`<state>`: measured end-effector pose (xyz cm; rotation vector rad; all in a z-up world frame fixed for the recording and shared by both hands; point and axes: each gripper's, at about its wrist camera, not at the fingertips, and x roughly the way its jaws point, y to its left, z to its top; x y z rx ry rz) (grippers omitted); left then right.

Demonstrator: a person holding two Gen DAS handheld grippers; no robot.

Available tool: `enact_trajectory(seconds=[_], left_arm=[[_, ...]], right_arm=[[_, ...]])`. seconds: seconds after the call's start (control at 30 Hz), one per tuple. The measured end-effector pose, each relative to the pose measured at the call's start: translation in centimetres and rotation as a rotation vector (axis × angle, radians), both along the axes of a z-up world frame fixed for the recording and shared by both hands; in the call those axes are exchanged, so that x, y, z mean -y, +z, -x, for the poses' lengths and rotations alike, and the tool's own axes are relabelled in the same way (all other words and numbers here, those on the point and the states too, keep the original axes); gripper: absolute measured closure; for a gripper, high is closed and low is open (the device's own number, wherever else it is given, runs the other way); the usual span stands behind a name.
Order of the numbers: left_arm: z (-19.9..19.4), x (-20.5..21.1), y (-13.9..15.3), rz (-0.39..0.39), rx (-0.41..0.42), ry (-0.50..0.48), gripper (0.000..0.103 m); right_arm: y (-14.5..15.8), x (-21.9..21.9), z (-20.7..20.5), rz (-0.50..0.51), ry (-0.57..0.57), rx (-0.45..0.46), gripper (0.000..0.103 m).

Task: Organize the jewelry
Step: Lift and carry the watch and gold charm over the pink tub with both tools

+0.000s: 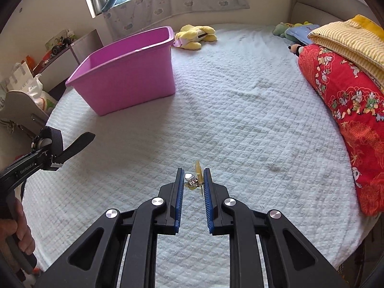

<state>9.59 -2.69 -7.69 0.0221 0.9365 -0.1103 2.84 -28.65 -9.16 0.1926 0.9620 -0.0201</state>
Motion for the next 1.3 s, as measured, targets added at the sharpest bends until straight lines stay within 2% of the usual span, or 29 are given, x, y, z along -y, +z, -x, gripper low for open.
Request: enact_trajectory(seconds=[0.3,0.43,0.63,0.93,1.13,1.3], left_arm=[[1.2,1.1,8.1,-0.001,0.021,0.015,0.082],[0.9,1.6,10.8,0.0,0.029,0.002,0.082],[-0.9,1.3,13.6,0.026,0.037,-0.054,0.082],[-6.3,0.7,16.7,0.044,0.05,-0.084,0.082],[-11.0,-0.5,17.5,0.062,0.047,-0.015,0.082],[-15.6,-1.6,17.7,0.082,0.0,0.073,0.082]], right_arm=[[7.5,1.8,0.0,-0.04,0.058,-0.011,0.087],[10.8,2.0,-1.1,-0.037,0.075,-0.005,0.087],[15.5,1.4,-4.3,-0.028,0.043,0.023,0.087],[19.7,-1.4,-11.2,-0.089,0.054,0.055,0.087],[21.7,-3.8,-17.2,-0.094,0.172,0.091,0.087],[22.5,-5.2,-23.8,-0.129,0.246,0.107,0.087]])
